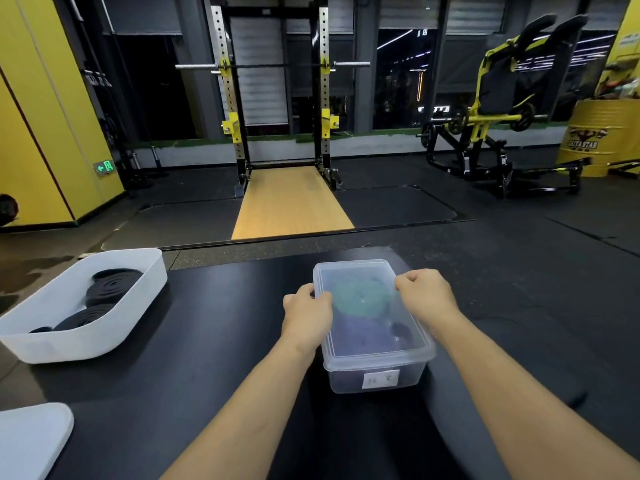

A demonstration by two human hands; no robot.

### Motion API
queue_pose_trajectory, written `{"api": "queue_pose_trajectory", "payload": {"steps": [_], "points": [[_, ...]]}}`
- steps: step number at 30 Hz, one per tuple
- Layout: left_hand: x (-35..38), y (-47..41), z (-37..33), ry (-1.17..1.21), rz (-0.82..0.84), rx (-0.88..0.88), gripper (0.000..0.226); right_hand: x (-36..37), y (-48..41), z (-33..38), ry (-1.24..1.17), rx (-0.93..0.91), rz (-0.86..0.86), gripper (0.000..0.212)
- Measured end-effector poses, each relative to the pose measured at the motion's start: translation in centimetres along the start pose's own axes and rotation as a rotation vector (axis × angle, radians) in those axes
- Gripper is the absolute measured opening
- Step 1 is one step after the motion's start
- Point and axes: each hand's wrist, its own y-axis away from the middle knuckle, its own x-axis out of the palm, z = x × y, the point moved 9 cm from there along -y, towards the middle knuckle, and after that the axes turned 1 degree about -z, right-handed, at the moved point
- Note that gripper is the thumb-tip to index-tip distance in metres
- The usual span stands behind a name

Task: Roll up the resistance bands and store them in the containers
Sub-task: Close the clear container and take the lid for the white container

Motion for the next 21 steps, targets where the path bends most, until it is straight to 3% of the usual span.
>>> {"api": "queue_pose_trajectory", "payload": {"steps": [2,4,11,15,21], "points": [[0.3,-0.2,-0.3,-0.054,-0.008,-0.018,0.036,0.6,-0.1,0.4,0.08,-0.02,0.059,0.024],[0.5,-0.4,-0.5,-0.103,-0.01,-0.032,0.037,0.8,-0.2,0.7,0.128,-0.047,0.077,0.044],[0.4,-2.1,-0.1,-0.148,-0.032,0.045,0.033,1.4,-0.4,1.2,0.279,-0.12,0.088,0.035],[0.3,-3.1,0.8,-0.075,-0.026,-0.017,0.031,2.4,-0.6,0.8,0.347,-0.117,0.152,0.039],[0.8,-7.0,-0.8,-0.252,-0.006,0.021,0.038,2.6,-1.0,0.2,0.306,-0.122,0.148,0.035]]}}
